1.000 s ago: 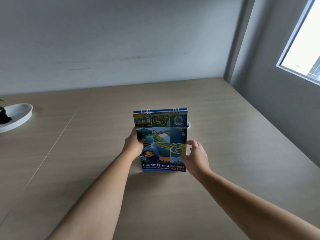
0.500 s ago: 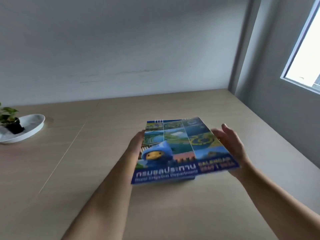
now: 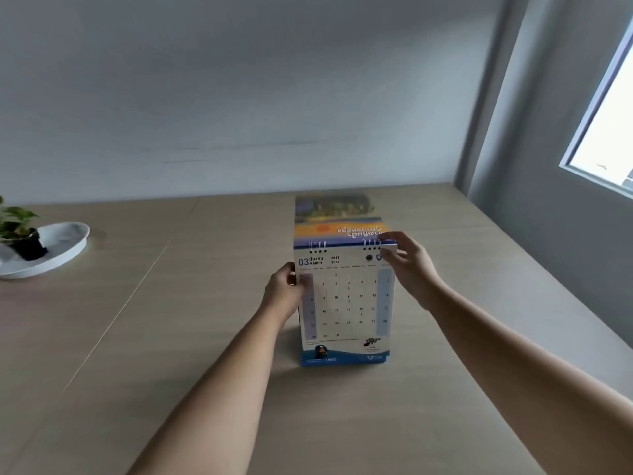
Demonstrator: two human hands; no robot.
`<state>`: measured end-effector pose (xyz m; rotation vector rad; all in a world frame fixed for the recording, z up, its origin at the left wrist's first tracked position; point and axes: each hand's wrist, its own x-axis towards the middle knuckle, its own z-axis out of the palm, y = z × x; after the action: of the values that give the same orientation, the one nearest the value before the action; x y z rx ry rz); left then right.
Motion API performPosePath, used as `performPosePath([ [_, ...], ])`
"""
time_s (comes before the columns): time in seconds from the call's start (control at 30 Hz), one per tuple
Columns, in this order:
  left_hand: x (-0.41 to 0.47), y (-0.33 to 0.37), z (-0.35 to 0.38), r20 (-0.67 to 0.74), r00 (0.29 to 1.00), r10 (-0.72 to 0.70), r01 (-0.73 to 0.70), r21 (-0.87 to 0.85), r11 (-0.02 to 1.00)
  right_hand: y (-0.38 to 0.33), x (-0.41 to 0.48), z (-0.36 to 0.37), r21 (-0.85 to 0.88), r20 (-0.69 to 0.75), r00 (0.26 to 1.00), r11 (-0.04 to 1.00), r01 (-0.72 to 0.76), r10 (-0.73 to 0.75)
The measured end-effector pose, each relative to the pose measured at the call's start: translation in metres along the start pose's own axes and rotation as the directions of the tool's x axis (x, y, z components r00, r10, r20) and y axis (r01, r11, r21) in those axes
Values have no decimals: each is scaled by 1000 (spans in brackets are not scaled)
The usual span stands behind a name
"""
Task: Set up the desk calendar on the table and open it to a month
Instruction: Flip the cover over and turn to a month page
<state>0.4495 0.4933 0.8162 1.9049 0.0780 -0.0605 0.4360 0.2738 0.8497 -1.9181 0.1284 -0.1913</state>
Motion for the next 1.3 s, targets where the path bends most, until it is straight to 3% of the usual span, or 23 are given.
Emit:
performPosePath([
  [0.23, 5, -6, 10, -54, 998, 16, -13, 59, 998, 39, -47, 18, 75, -160, 987, 997, -16, 28],
  [0.47, 8, -7, 14, -72, 997, 31, -25, 77, 997, 68, -66, 24, -79, -58, 996, 994, -74, 70],
  [0.7, 8, -11, 13, -99, 994, 41, -29, 123, 992, 71, -78, 31, -197, -62, 997, 979, -53, 42],
  [1.0, 5, -11, 14, -122, 991, 54, -36, 145, 989, 76, -81, 32, -157, -98, 993, 984, -79, 64],
  [1.17, 4, -11, 14, -125, 990, 59, -39, 157, 987, 70, -80, 32, -99, -192, 974, 985, -140, 119],
  [1.3, 7, -9, 7, -71, 997, 33, -19, 190, 982, 74, -78, 33, -155, 0, 964, 953, -261, 264],
])
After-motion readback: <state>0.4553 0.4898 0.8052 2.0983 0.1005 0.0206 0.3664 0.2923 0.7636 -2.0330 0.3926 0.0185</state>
